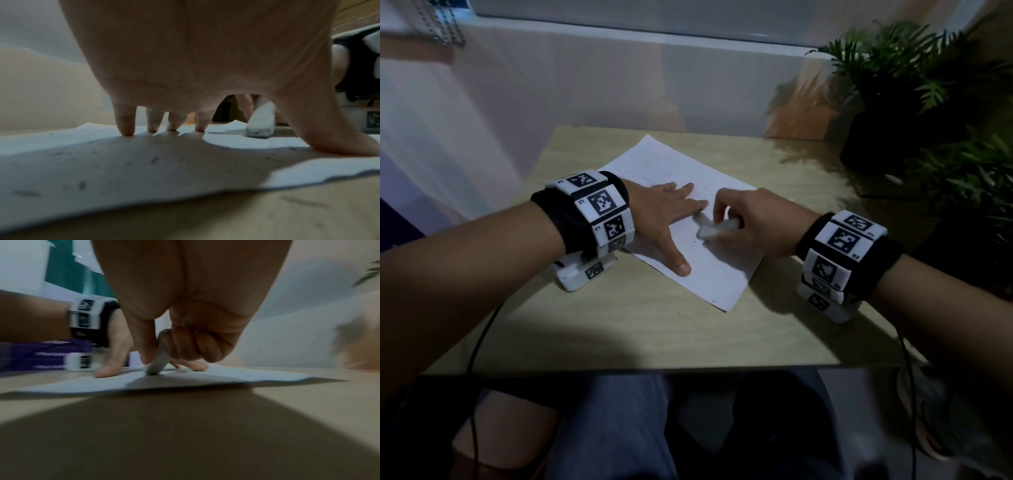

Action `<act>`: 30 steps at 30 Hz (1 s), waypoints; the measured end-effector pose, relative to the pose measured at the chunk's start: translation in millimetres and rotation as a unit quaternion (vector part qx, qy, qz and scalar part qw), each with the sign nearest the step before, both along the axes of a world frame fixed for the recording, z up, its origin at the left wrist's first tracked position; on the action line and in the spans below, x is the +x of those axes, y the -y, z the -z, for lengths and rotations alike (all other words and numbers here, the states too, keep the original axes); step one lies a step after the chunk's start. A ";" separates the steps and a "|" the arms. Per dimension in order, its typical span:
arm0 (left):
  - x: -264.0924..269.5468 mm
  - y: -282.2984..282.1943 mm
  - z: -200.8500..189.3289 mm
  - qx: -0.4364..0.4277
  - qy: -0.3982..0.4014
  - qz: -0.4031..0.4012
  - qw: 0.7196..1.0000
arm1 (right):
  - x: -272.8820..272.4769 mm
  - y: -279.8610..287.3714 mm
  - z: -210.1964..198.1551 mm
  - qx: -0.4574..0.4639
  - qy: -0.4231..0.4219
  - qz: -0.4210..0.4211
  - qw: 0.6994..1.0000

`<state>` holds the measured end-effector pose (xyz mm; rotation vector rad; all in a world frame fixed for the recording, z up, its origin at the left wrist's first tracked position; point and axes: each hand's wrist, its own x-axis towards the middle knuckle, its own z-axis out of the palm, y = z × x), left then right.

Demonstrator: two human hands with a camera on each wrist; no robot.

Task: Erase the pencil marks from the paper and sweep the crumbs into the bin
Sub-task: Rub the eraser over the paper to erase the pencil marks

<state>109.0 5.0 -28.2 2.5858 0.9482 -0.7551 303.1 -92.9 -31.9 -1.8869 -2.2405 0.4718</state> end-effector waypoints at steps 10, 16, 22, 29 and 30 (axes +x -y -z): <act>-2.8 -6.6 11.1 0.021 0.006 0.016 1.000 | -2.7 -1.6 0.5 0.038 0.028 0.004 0.999; -1.4 -4.7 7.4 0.023 -0.008 0.010 1.000 | -0.8 -2.4 -6.9 0.014 0.020 0.016 1.000; -1.8 -3.6 5.5 0.011 -0.006 0.006 1.000 | -6.5 8.3 -5.8 -0.008 -0.002 -0.037 0.999; 0.7 -1.1 2.9 0.023 -0.016 0.008 1.000 | 6.1 -3.9 -2.7 0.046 0.057 0.064 0.995; 0.1 -1.7 3.6 0.022 -0.015 0.008 1.000 | 2.9 -1.4 -1.8 0.047 0.055 0.045 0.996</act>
